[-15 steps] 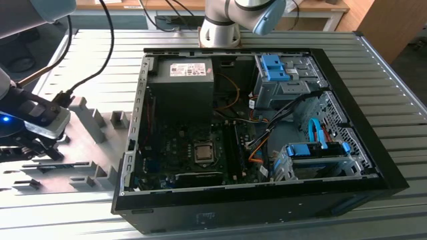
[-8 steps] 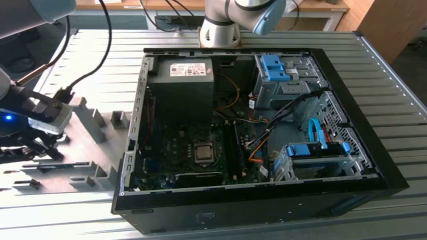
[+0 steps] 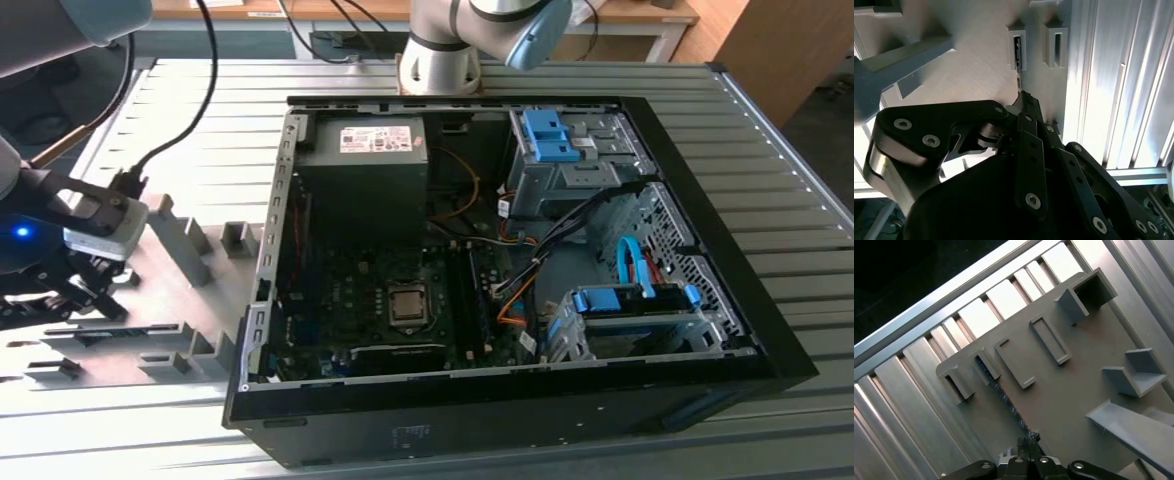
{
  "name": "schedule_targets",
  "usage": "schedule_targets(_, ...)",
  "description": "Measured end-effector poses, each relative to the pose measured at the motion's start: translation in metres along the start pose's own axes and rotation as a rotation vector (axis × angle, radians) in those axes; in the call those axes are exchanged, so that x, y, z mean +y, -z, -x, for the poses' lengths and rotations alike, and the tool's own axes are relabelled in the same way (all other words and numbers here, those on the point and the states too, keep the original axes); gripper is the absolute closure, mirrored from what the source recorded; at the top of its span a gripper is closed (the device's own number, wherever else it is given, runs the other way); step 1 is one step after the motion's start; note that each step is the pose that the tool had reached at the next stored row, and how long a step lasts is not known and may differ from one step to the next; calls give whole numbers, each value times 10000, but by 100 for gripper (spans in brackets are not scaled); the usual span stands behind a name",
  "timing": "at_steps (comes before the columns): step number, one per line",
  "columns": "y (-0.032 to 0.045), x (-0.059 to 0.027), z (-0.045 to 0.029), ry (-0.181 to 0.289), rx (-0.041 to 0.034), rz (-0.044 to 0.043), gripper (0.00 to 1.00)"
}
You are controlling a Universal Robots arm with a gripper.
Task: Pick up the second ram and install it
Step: 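Pick up the second ram and move it above second insertion slot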
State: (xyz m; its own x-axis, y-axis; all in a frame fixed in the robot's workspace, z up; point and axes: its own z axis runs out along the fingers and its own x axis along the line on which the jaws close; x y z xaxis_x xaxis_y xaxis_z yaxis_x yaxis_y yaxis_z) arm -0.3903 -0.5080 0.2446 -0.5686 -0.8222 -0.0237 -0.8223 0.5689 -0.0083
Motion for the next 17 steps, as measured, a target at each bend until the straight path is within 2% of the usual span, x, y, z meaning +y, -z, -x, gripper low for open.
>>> schedule_targets(9,0,0,0,1198,-11,28,90)
schedule_targets(17,-1,0,0,2540,-21,60,90)
